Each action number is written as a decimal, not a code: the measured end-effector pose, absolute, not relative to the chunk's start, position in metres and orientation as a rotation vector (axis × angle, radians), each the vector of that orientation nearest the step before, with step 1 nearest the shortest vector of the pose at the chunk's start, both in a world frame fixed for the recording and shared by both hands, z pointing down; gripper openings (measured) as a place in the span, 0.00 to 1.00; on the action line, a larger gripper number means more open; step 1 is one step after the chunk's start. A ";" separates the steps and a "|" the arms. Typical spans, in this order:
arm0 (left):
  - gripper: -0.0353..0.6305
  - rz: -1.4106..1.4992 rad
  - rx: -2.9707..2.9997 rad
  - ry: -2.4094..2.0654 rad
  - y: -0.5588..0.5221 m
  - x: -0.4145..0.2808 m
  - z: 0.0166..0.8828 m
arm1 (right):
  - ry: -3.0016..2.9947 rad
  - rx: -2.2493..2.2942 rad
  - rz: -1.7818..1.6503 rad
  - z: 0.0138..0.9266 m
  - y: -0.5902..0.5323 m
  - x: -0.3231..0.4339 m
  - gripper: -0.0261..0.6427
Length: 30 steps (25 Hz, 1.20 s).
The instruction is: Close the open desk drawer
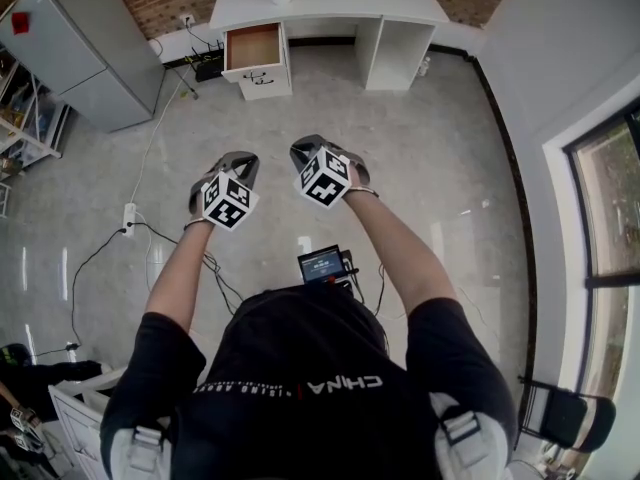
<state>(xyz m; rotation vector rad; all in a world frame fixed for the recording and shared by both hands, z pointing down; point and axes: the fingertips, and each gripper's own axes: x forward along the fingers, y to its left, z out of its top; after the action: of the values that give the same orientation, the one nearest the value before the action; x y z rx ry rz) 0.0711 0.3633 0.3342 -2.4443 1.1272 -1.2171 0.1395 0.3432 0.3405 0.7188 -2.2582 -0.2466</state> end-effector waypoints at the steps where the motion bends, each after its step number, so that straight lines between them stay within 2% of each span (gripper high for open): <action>1: 0.07 -1.220 -2.442 1.129 0.361 0.075 0.335 | -2.261 0.720 -0.242 0.342 0.340 0.144 0.06; 8: 0.07 -1.219 -2.441 1.190 0.344 0.104 0.333 | -2.282 0.704 -0.210 0.349 0.318 0.179 0.06; 15: 0.07 -1.255 -2.457 1.192 0.313 0.096 0.358 | -2.309 0.727 -0.198 0.363 0.283 0.175 0.06; 21: 0.07 -1.251 -2.474 1.169 0.254 0.070 0.373 | -2.283 0.740 -0.168 0.377 0.228 0.156 0.06; 30: 0.07 -1.221 -2.509 1.071 0.144 0.003 0.371 | -2.243 0.795 -0.138 0.371 0.124 0.087 0.06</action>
<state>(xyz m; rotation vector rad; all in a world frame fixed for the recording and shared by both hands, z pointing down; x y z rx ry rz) 0.0033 0.1437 0.3712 -2.5091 1.0711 -1.2208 0.0871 0.1241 0.3711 0.7949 -2.2427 -0.1381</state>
